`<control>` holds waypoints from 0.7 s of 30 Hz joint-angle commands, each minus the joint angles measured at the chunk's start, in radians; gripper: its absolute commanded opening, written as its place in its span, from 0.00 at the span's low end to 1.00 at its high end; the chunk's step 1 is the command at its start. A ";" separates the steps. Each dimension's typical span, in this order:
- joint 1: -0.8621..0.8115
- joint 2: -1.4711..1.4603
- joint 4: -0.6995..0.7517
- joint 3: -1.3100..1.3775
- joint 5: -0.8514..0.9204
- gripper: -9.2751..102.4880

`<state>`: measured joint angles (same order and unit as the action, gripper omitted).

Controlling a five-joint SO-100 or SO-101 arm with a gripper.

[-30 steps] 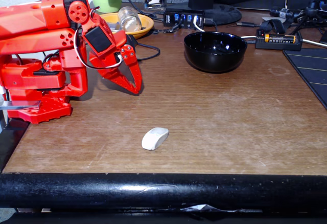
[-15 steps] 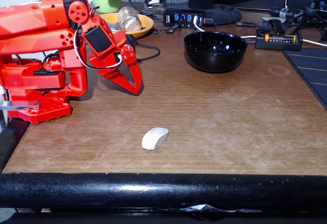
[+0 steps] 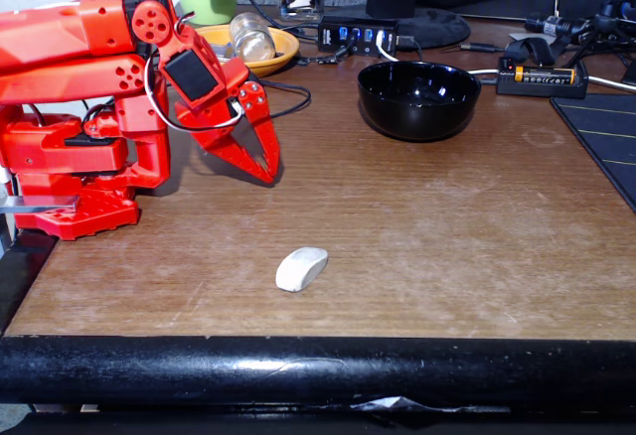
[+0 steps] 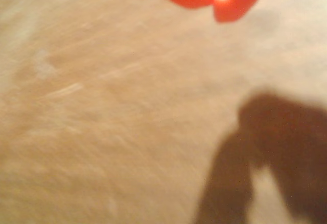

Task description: Ramasse la gomme et mets-la dans le bol.

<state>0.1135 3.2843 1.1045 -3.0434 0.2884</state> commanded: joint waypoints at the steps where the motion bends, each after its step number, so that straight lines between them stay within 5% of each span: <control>1: 0.005 -0.196 -0.058 0.176 0.035 0.03; 5: -0.037 -0.505 -0.081 0.391 0.101 0.03; 13: -0.120 -0.675 0.037 0.666 0.264 0.04; 21: -0.189 -0.476 0.061 0.646 0.313 0.07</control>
<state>-0.0261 2.7075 1.1873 -2.4298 0.6121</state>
